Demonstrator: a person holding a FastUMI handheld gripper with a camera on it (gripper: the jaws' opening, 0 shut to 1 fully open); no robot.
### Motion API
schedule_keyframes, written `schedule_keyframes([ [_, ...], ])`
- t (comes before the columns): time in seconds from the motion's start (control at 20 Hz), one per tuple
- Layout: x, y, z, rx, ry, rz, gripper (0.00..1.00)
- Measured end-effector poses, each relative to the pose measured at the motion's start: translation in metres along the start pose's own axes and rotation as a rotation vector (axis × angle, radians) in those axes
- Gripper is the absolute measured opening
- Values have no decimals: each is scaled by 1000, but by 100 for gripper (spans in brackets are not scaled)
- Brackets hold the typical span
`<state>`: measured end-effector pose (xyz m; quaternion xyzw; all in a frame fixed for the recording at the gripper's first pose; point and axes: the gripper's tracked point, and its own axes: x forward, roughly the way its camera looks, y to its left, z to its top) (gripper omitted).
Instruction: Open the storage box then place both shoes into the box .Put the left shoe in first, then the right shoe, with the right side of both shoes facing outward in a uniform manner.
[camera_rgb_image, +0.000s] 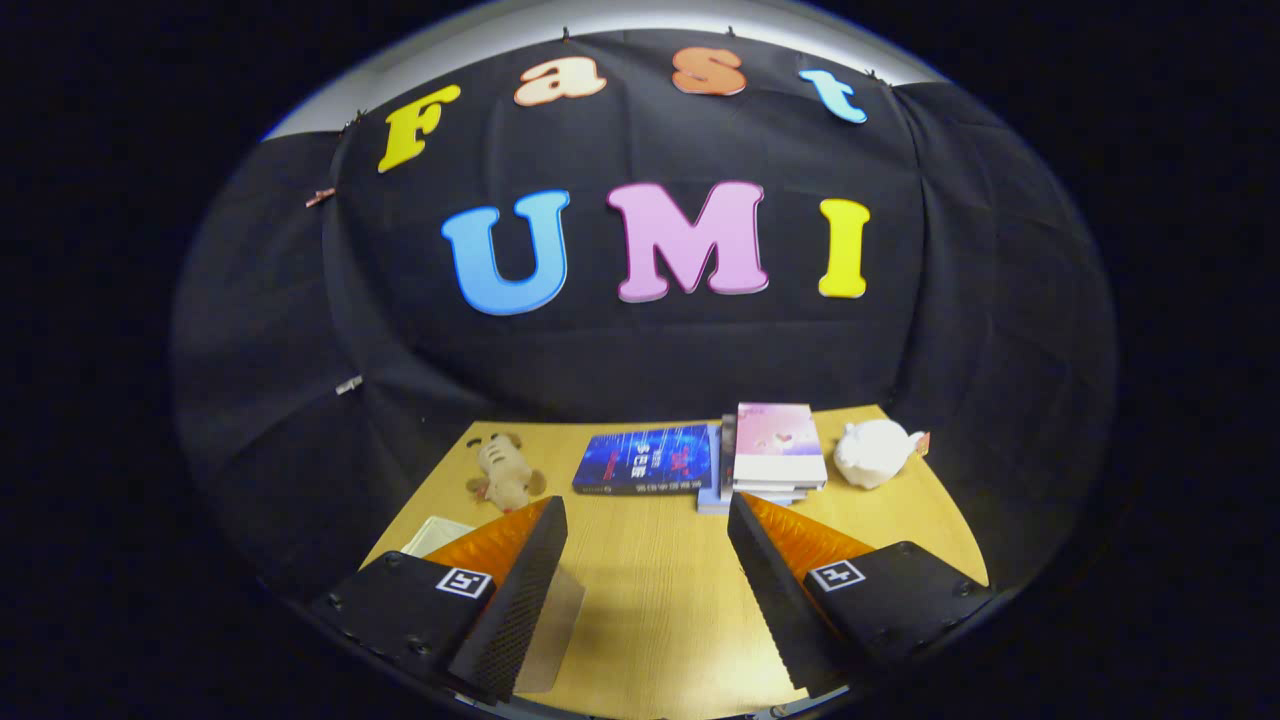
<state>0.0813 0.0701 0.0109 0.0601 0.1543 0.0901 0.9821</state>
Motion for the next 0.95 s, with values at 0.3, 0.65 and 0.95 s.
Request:
schedule_keyframes([
  [0.3,-18,-59,91,0,-304,-64,98],
  [0.65,-30,-80,94,-61,-343,35,98],
  [0.95,-48,-93,63,-144,-318,45,98],
])
